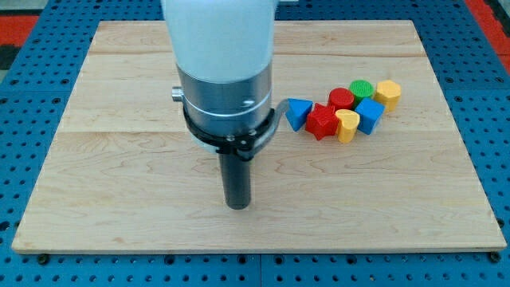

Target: Place the green star to the top center

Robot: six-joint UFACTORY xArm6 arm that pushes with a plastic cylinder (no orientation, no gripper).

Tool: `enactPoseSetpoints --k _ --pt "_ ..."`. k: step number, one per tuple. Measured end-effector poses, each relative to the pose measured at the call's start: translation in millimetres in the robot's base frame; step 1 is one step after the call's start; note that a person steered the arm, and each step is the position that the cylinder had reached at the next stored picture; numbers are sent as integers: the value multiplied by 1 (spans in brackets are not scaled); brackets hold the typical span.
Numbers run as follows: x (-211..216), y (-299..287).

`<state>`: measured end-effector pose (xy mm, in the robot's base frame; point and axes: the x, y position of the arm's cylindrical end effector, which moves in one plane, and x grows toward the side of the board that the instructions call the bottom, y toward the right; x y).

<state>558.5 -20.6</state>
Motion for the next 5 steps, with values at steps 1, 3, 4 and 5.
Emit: enactPoseSetpoints --k 1,3,4,5 --pt "-59 5" --pt "-143 -12" --pt "-82 -16" --pt "-111 -72"
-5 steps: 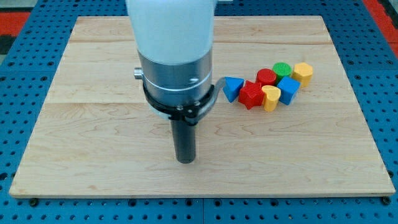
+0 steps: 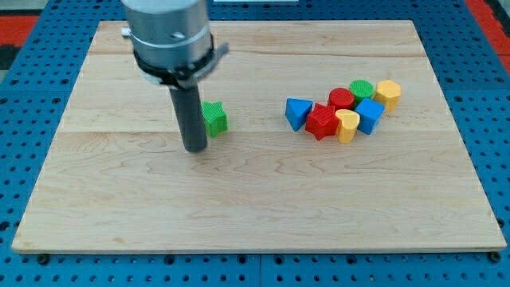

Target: Place the green star to the top center

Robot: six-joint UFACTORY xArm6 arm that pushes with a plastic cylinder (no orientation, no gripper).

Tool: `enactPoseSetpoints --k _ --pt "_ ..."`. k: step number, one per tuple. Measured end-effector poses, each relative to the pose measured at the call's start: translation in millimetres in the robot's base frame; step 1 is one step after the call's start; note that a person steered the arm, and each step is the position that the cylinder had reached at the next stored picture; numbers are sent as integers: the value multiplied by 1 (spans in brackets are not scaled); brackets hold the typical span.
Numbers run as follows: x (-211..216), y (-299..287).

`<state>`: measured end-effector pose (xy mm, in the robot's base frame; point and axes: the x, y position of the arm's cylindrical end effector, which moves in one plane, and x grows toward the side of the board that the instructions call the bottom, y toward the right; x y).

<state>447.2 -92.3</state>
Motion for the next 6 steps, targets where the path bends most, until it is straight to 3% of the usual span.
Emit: enactPoseSetpoints --k 1,3,4,5,6 --pt "-56 64" --pt "-92 144" --pt "-124 80" --pt "-98 81" --pt "-77 21"
